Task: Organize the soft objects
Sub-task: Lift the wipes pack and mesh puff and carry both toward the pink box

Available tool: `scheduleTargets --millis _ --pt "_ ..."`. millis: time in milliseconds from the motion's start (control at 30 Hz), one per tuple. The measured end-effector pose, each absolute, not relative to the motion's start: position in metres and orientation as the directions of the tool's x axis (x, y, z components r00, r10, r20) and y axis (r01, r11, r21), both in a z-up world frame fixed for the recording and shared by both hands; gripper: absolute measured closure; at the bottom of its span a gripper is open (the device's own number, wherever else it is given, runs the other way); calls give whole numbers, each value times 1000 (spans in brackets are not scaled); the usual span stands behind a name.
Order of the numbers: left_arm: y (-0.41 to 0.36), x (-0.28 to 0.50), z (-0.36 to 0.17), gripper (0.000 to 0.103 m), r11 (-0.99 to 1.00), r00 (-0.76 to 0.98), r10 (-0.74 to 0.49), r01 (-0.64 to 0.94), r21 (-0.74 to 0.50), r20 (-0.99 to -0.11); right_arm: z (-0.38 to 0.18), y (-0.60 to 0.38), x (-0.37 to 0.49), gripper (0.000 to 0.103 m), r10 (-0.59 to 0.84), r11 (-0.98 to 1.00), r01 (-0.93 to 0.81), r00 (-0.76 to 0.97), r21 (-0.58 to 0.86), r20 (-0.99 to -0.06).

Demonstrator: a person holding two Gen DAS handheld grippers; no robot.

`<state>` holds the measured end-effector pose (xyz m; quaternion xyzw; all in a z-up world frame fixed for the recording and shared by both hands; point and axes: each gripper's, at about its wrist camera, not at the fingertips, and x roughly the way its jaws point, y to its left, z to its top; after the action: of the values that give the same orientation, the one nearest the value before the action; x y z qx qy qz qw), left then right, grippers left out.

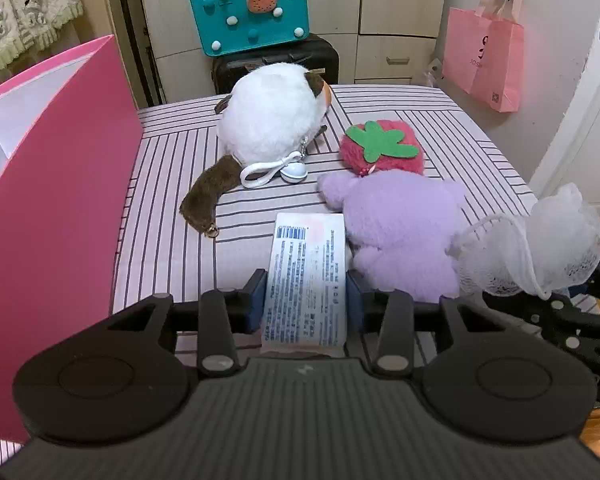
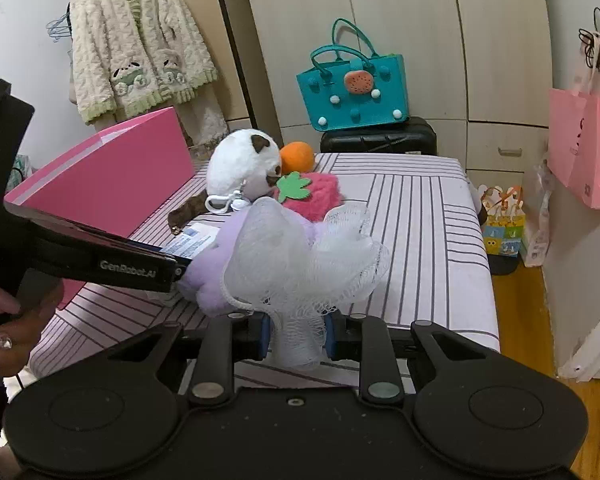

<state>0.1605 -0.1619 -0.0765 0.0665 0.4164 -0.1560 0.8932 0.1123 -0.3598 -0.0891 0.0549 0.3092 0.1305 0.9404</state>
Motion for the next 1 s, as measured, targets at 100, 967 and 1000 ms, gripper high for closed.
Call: scheduleTargets --millis 100,967,1000 --pt "-162 165 -78 61 944 612 -222 329 -12 -759 -93 -359 116 73 278 960 -212 769 180 -576" --pt "-137 129 -55 64 912 606 -294 409 -27 -739 -89 -354 94 81 316 947 -207 729 245 -608" --pt "-136 127 -54 64 910 613 -287 414 -10 -736 -87 -353 93 81 319 946 -211 724 245 -612"
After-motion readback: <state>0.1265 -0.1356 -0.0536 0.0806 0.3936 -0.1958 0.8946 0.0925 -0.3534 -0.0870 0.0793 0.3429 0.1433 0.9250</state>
